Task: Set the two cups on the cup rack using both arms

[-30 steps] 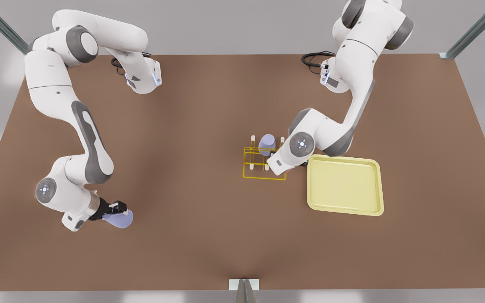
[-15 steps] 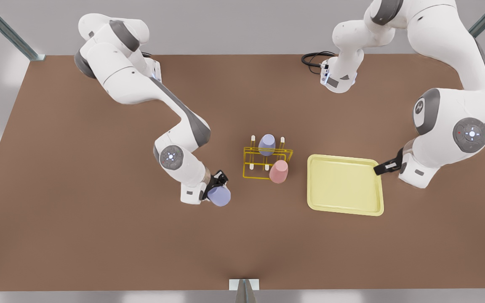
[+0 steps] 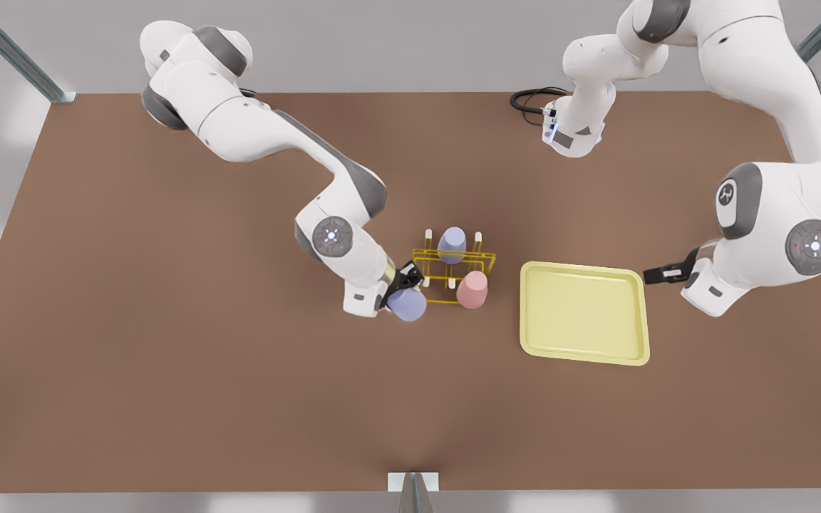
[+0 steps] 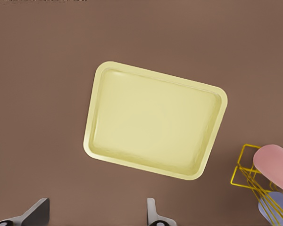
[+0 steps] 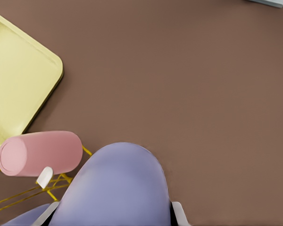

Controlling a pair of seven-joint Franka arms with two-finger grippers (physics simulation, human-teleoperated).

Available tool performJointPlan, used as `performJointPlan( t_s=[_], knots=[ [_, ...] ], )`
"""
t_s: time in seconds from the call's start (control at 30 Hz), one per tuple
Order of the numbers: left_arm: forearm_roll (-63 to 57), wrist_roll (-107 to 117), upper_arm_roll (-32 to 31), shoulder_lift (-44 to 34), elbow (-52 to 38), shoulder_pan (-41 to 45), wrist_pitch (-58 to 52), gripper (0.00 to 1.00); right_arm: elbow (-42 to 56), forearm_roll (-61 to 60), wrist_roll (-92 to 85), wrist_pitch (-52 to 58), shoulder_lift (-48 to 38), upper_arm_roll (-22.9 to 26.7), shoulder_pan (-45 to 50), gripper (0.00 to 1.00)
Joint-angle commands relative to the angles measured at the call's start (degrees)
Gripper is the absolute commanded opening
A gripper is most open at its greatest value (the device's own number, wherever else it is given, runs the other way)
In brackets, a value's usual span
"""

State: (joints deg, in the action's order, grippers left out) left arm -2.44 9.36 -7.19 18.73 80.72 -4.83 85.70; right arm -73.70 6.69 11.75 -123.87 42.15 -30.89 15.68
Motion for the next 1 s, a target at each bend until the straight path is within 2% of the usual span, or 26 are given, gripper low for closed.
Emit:
performJointPlan(
  t_s=[0.0, 0.3, 0.93, 0.97],
  knots=[
    [0.33, -10.59, -0.02, 0.16, 0.05, 0.00, 1.31, 1.00, 0.05, 0.34, 9.70, 1.88, -0.14, -0.92, -0.12, 0.77],
    [0.24, -10.59, -0.02, 0.78, -0.04, -0.09, 1.22, 1.00, -0.39, -0.01, 9.61, 3.11, 0.48, -4.09, 0.40, 0.77],
    [2.00, -10.59, -0.02, 1.66, -0.04, -1.58, 1.57, 1.00, -1.53, 0.25, 9.08, 3.11, 2.41, -4.09, 1.11, 0.77],
    [2.00, -10.59, -0.02, 1.66, -0.04, -1.58, 1.57, 1.00, -1.71, 0.25, 9.17, 3.20, 2.41, -4.09, 1.28, 0.82]
  ],
)
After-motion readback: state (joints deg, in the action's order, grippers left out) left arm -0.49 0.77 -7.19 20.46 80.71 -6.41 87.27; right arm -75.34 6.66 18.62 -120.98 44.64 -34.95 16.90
